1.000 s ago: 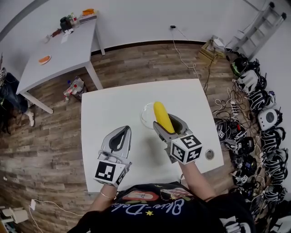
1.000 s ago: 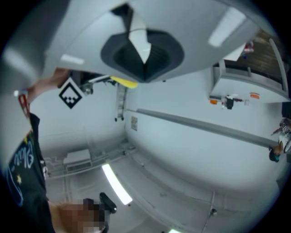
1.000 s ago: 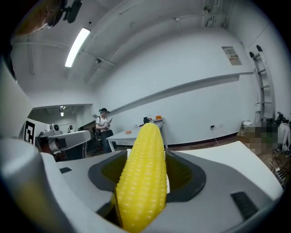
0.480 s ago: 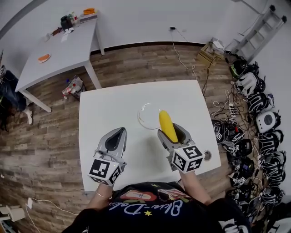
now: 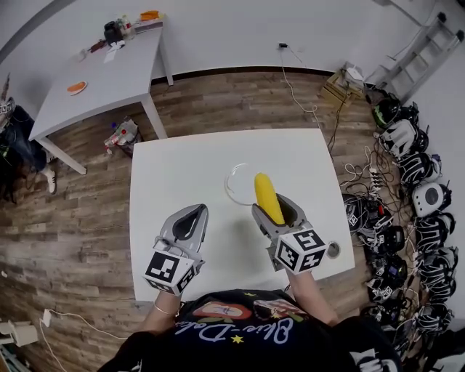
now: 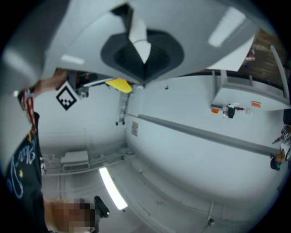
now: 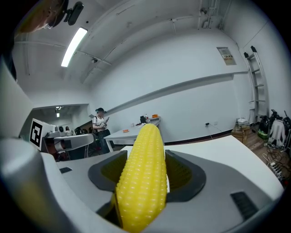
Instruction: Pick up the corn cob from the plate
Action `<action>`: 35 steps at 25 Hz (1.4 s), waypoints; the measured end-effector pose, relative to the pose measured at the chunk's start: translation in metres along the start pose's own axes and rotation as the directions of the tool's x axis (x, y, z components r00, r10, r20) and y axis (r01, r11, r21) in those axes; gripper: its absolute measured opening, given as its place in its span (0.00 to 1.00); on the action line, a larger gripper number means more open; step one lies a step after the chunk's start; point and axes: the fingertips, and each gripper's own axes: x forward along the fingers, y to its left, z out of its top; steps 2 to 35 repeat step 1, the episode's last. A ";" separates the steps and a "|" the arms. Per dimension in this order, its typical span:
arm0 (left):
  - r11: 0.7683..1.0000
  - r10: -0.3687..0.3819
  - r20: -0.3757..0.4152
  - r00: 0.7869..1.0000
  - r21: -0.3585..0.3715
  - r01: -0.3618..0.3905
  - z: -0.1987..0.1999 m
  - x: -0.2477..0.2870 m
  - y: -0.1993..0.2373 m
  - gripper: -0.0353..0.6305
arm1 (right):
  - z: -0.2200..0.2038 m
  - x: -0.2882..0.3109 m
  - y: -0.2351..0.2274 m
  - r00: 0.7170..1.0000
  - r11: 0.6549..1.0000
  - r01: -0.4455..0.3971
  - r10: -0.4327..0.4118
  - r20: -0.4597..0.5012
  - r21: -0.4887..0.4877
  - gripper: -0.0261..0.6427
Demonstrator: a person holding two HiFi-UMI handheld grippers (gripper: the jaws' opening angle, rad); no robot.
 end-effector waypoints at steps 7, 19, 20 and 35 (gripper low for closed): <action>1.000 0.001 -0.001 1.000 0.003 -0.001 0.000 -0.001 0.001 0.04 | 0.001 0.001 0.002 1.000 1.000 -0.002 0.002 0.002 -0.001 0.44; 1.000 0.001 -0.001 1.000 0.003 -0.001 0.000 -0.001 0.001 0.04 | 0.001 0.001 0.002 1.000 1.000 -0.002 0.002 0.002 -0.001 0.44; 1.000 0.001 -0.001 1.000 0.003 -0.001 0.000 -0.001 0.001 0.04 | 0.001 0.001 0.002 1.000 1.000 -0.002 0.002 0.002 -0.001 0.44; 1.000 0.001 -0.001 1.000 0.003 -0.001 0.000 -0.001 0.001 0.04 | 0.001 0.001 0.002 1.000 1.000 -0.002 0.002 0.002 -0.001 0.44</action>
